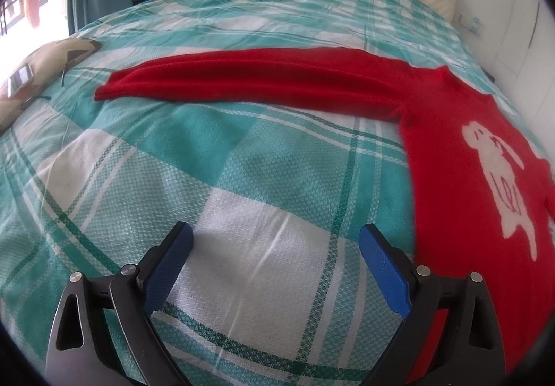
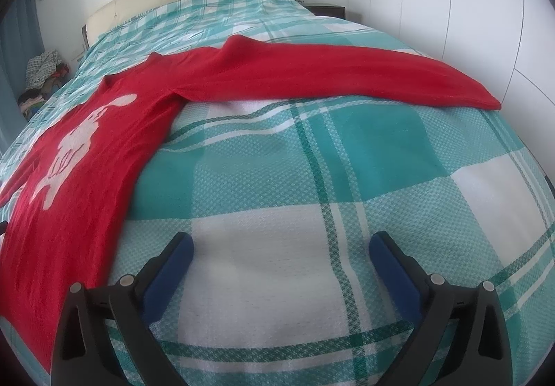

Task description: Fold small clothes

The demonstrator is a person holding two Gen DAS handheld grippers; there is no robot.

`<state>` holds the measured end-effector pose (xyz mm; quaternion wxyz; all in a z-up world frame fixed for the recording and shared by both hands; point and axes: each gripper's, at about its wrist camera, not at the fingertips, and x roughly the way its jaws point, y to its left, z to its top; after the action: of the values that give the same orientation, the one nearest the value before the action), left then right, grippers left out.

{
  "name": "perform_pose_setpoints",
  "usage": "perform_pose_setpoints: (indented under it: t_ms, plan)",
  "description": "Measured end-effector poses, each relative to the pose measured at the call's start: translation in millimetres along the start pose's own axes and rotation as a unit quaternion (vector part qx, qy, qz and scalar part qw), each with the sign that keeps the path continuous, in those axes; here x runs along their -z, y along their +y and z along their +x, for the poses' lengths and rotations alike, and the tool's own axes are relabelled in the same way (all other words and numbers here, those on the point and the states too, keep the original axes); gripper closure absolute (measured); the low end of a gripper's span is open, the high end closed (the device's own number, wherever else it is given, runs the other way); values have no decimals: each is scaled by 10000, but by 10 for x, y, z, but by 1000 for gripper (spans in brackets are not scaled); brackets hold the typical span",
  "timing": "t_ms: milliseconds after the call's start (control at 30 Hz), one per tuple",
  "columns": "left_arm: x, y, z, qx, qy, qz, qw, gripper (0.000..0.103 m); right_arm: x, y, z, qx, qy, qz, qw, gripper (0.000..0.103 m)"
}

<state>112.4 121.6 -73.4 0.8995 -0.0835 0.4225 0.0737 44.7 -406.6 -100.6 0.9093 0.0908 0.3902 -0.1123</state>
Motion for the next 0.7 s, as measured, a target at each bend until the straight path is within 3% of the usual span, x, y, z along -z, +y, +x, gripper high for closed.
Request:
perform_pose_setpoints:
  t_ms: [700]
  plan:
    - [-4, 41, 41, -102, 62, -2, 9999, 4, 1, 26, 7, 5, 19, -36, 10000, 0]
